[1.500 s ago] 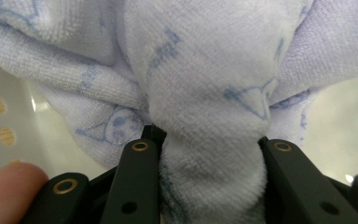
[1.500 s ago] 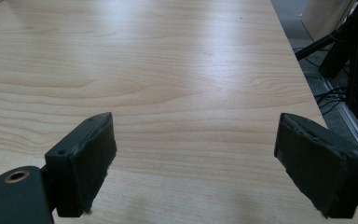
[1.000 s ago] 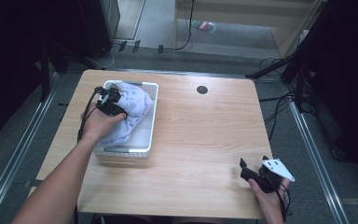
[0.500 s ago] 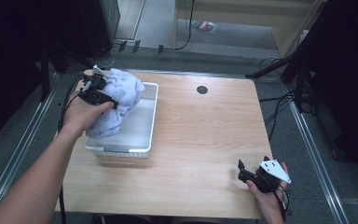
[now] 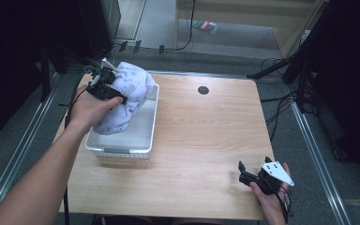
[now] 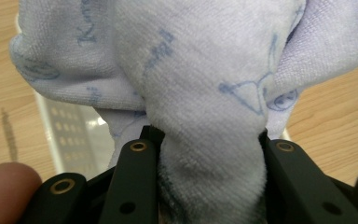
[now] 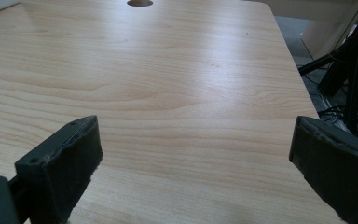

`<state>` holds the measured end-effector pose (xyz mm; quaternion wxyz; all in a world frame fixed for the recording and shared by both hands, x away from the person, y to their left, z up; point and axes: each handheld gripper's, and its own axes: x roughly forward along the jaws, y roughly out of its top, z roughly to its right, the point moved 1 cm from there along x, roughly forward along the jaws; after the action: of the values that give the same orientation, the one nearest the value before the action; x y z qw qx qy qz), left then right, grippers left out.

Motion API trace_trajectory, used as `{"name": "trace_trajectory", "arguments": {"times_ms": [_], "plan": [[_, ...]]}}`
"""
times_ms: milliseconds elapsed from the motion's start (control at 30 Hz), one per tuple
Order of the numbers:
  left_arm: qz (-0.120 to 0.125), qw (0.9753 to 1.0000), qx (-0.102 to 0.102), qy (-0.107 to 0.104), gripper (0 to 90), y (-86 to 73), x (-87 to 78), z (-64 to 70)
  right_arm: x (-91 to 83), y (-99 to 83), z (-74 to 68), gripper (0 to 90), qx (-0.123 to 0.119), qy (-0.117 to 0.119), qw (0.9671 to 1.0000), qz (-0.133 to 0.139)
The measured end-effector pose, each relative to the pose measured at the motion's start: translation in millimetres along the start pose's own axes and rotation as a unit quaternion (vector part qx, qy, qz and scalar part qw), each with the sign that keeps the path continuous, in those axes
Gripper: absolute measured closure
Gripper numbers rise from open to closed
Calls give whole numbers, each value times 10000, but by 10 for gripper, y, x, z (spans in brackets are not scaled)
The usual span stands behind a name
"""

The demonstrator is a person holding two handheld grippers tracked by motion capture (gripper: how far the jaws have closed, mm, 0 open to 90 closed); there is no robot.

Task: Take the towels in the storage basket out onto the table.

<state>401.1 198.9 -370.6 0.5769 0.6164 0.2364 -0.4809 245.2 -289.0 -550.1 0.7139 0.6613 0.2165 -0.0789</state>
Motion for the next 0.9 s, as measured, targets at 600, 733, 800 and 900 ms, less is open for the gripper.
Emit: {"name": "trace_trajectory", "arguments": {"times_ms": [600, 733, 800, 900], "plan": [[-72, 9989, 399, -240, 680, 115, 193, 588, 7, 3, 8, 31, 48, 4, 10000, -45], [-98, 9986, 441, -268, 679, 144, 228, 653, 7, 3, 8, 32, 53, 18, 10000, -47], [-100, 9985, 453, -275, 679, 151, 237, 673, 7, 3, 7, 32, 55, 21, 10000, -47], [-101, 9984, 461, -298, 679, 177, 271, 752, 4, 2, 9, 32, 60, 30, 10000, -28]]}}
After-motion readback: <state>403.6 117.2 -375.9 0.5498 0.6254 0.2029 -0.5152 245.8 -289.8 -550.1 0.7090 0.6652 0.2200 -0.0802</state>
